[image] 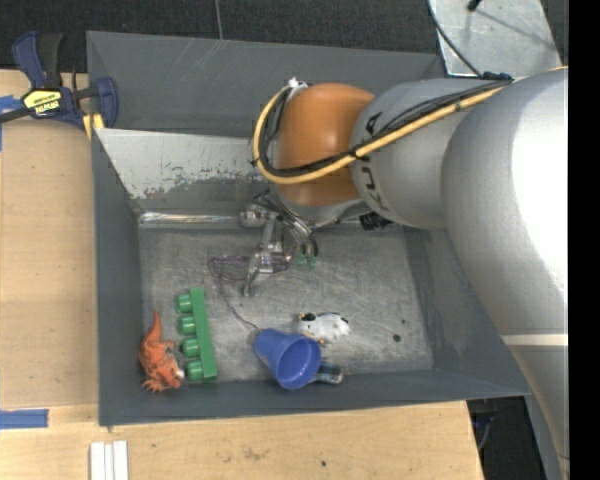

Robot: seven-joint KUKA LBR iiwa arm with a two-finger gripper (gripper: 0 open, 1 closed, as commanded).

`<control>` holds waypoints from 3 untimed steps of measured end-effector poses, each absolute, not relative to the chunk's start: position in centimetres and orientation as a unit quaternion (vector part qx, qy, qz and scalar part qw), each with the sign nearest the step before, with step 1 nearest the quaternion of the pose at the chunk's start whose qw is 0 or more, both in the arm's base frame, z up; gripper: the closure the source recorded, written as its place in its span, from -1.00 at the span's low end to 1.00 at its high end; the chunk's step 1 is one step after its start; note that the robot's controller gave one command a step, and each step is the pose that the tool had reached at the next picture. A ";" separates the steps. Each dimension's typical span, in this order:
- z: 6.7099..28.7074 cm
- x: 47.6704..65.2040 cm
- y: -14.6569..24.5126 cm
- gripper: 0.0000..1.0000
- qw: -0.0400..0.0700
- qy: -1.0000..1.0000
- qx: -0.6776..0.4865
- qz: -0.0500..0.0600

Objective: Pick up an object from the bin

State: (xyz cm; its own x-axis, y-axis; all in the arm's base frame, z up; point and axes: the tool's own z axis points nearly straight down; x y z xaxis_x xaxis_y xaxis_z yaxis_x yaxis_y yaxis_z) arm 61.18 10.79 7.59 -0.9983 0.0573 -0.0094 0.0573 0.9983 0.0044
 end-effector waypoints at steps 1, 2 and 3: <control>12.0 61.0 10.7 -1.00 0.004 1.000 0.027 0.001; 8.3 61.3 10.7 -1.00 0.002 1.000 0.028 0.001; 7.7 60.6 10.7 1.00 0.012 0.998 0.059 0.003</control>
Offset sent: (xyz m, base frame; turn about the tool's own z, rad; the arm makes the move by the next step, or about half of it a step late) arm 0.0000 0.0000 0.0000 0.0000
